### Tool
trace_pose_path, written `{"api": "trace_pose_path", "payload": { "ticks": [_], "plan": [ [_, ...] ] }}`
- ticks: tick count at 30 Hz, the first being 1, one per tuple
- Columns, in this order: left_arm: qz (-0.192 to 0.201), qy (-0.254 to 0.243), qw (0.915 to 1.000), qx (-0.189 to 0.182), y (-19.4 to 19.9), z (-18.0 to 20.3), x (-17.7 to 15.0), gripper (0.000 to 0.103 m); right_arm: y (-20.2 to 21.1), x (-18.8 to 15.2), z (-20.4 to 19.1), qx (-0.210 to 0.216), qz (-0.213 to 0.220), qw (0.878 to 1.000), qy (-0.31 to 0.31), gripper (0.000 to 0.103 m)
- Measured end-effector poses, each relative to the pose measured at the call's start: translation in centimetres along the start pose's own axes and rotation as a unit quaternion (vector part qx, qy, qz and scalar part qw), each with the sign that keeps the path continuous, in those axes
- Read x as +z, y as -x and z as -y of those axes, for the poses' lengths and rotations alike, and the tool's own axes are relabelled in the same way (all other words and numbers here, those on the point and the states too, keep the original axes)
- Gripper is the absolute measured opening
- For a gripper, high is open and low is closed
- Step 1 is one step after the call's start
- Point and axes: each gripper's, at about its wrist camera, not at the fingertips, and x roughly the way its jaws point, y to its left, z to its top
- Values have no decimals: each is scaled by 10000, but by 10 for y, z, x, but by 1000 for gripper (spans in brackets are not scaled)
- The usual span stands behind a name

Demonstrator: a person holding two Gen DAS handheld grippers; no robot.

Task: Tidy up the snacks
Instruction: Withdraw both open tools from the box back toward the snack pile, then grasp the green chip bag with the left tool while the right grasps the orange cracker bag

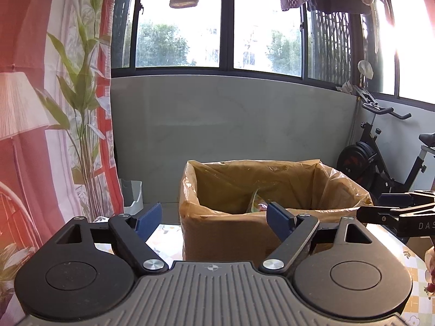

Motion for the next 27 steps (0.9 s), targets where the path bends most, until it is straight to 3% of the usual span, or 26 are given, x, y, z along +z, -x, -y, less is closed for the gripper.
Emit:
{"api": "trace_pose_path", "payload": {
  "ticks": [9, 27],
  "plan": [
    [-185, 226, 9996, 18, 16, -2, -39, 86, 15, -37, -4, -4, 44, 9999, -126, 85],
    [-611, 537, 9965, 171, 11, -12, -106, 86, 13, -107, -11, -294, -80, 9993, -211, 85]
  ]
}}
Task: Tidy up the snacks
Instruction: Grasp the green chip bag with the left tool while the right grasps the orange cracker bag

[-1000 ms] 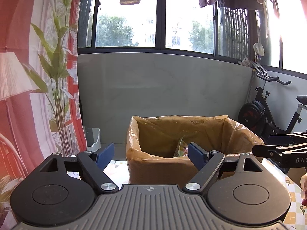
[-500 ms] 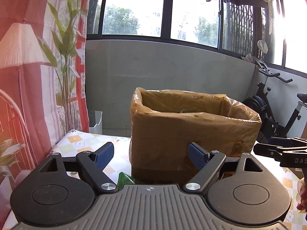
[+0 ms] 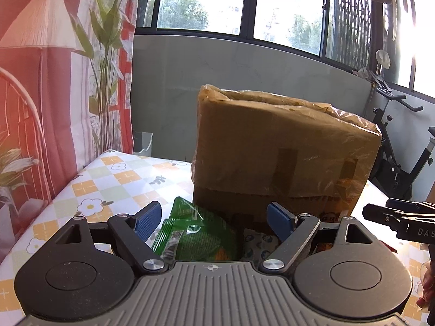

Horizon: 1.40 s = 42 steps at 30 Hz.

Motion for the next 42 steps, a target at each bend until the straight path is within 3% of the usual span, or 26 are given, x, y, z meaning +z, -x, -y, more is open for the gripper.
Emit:
{"api": "trace_pose_path", "payload": {
  "ticks": [14, 26, 34, 42],
  "plan": [
    [-346, -193, 9992, -73, -9, 4, -41, 86, -1, -61, 8, -299, -548, 9979, -164, 85],
    [-352, -208, 9991, -111, -10, 5, -44, 86, -16, -41, 33, -619, -445, 9965, -346, 91],
    [-332, -236, 9991, -97, -10, 5, -44, 86, -45, -54, 67, -334, -854, 9861, -1385, 103],
    [-352, -272, 9990, -58, -12, 8, -45, 86, -43, -57, 56, -60, -892, 9874, -1306, 99]
  ]
}}
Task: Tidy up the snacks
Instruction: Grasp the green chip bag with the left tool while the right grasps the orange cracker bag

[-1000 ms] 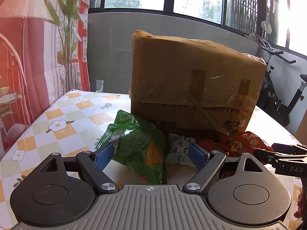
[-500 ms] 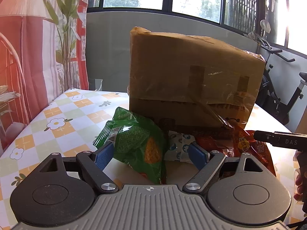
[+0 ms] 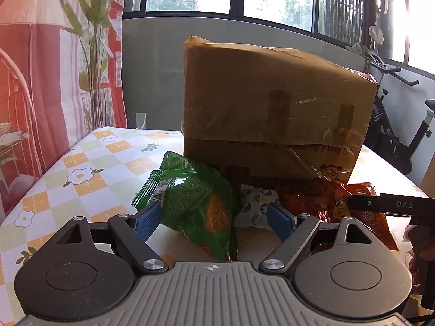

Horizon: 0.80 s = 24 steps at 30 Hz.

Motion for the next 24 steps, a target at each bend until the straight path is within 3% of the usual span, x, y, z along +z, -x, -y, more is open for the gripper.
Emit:
{"api": "trace_pose_path", "payload": {
  "ticks": [4, 8, 18, 24],
  "plan": [
    [-12, 26, 10000, 41, -1, -1, 1, 86, 9, -4, -8, 175, 27, 9998, 26, 85],
    [-5, 54, 10000, 80, 0, -2, 1, 86, 20, -13, -20, 341, 4, 9993, 174, 80],
    [11, 311, 9993, 228, -2, -15, 8, 86, 33, -14, -36, 369, 259, 9982, 387, 77],
    [-76, 239, 9997, 39, -4, -11, 7, 86, 32, -13, -26, 270, 280, 9991, 172, 77]
  ]
}}
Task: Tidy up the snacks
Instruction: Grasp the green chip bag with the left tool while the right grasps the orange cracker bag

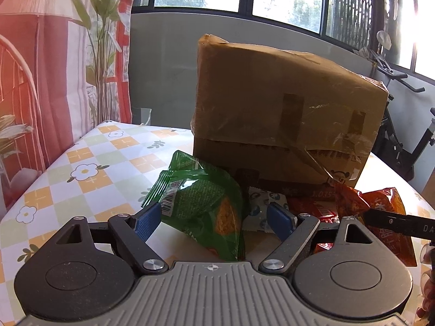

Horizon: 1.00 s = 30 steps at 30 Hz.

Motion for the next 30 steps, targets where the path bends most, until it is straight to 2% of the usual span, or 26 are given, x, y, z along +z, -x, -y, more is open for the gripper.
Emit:
{"api": "trace_pose_path", "payload": {
  "ticks": [4, 9, 13, 20, 22, 24, 28, 30],
  "plan": [
    [-25, 358, 9993, 102, -8, -15, 12, 87, -2, -4, 1, 25, -96, 10000, -2, 77],
    [-320, 634, 9973, 185, -33, -37, 25, 89, -3, -5, 0, 65, -140, 9999, -3, 77],
    [-529, 840, 9949, -179, -49, -44, 26, 89, -4, -8, 1, 75, -195, 9998, 46, 77],
    [-772, 671, 9941, -350, -74, -33, 17, 89, -7, -8, 4, 83, -210, 9997, 1, 77],
    [-788, 605, 9946, -295, -77, -31, 10, 87, -7, -8, 3, 87, -212, 9997, -11, 77],
    [-707, 625, 9943, -500, -75, -31, 7, 77, -7, -8, 4, 81, -209, 9997, -17, 77],
    [-591, 390, 9965, -452, -62, -26, 8, 66, -7, -8, 2, 57, -204, 9998, -16, 77],
    [-482, 309, 9975, -412, -51, -25, 5, 64, -6, -7, 1, 53, -203, 9998, -1, 77]
  ]
}}
